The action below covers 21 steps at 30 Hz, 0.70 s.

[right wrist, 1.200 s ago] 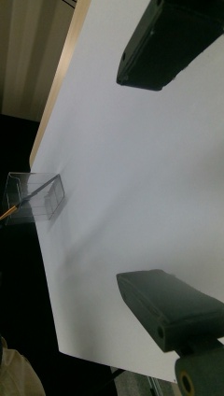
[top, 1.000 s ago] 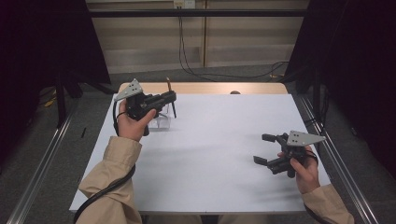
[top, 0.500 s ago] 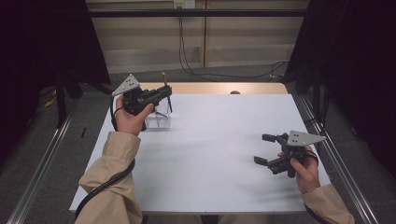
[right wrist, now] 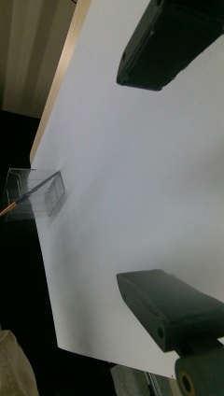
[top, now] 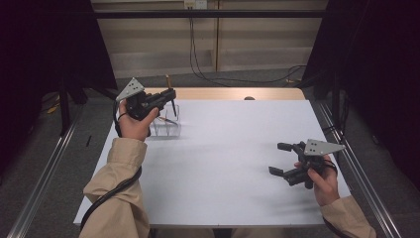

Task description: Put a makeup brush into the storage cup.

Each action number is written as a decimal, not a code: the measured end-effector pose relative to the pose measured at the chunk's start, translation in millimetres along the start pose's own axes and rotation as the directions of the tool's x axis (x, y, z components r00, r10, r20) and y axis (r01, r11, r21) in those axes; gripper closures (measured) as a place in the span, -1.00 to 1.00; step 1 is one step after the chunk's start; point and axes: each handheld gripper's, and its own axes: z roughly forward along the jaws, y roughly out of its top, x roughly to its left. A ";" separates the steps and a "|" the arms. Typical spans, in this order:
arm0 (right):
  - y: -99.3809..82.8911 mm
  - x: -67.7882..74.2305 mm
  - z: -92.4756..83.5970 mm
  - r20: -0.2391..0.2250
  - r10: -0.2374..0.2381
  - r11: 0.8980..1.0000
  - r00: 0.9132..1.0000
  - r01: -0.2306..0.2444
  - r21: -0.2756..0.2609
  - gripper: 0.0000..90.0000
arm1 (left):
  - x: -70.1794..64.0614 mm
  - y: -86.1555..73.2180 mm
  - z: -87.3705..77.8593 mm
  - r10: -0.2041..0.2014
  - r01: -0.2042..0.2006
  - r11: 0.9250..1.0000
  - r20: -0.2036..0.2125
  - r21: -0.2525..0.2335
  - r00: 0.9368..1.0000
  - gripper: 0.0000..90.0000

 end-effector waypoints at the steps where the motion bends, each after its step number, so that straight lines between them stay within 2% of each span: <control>1: 0.1 0.1 0.0 -0.001 0.000 1.000 1.000 0.000 -0.001 -0.90 | 0.9 -1.0 0.1 0.002 -0.002 1.000 -0.009 0.000 1.000 0.84; 11: 0.2 0.1 0.1 -0.001 -0.003 1.000 1.000 0.003 0.001 -0.90 | 7.9 -10.0 5.0 0.014 -0.014 1.000 -0.061 0.008 0.998 0.84; 15: 0.3 -0.1 -0.1 -0.002 -0.001 1.000 1.000 0.001 0.000 -0.90 | 9.7 -14.6 8.7 0.004 -0.004 1.000 -0.080 0.003 0.997 0.84; 21: 0.4 -0.7 -0.7 0.000 -0.001 1.000 1.000 0.001 -0.002 -0.90 | 10.2 -19.7 14.0 0.030 -0.028 0.999 -0.099 0.016 0.995 0.84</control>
